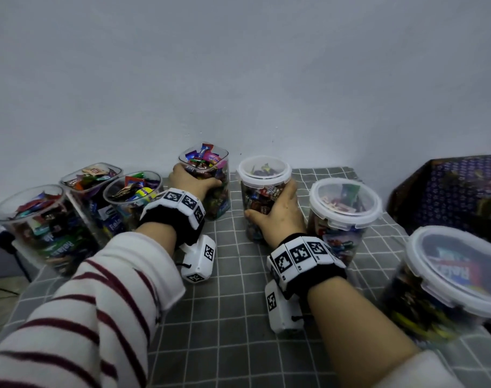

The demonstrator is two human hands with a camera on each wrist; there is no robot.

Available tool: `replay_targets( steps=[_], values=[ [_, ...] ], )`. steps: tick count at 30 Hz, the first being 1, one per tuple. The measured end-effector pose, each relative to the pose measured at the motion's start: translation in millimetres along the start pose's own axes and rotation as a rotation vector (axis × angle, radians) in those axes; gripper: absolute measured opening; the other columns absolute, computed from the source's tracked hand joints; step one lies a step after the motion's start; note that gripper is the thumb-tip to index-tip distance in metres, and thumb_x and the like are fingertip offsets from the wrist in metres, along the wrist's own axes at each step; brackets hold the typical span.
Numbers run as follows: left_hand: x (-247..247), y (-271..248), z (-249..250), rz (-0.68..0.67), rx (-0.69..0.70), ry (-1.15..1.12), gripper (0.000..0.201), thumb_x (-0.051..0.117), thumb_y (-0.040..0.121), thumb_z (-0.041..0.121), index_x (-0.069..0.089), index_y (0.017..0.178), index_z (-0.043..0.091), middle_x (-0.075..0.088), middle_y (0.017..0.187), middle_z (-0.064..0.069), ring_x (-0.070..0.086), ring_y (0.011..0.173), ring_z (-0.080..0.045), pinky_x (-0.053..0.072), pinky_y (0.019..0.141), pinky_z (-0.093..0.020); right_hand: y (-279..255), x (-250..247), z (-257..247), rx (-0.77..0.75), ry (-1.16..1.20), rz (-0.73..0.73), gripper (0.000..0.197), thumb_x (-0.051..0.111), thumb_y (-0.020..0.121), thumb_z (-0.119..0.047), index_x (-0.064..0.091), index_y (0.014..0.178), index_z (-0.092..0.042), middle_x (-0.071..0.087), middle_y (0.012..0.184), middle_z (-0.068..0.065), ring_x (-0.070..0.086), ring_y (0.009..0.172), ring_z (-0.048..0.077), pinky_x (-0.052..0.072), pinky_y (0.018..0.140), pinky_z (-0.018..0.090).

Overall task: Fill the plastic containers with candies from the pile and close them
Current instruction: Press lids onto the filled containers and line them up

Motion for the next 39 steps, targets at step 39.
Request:
replay_targets(
  steps=[39],
  values=[
    [-82.4, -202.9, -31.2, -0.873, 0.237, 0.097, 0.089, 0.086, 0.062, 0.023, 0.035, 0.136, 0.025, 0.053, 0.131, 0.008, 0.049, 0.123, -0.009, 0.039, 0.106, -0.029, -162.3, -7.1, -51.6, -0.11, 0.287, -0.884, 0.073, 0.074, 0.066, 0.005, 0.035, 0.12, -0.025, 0.057, 0.114, 0.004, 0.055, 0.109, 0.017, 0.048, 0.092, 0.029]
  ],
)
Point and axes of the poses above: each hand's wrist, its own y-axis towards the middle knuckle, its own x-axis out of the palm, z = x × y, the point moved 7 cm from there along y, towards the middle knuckle
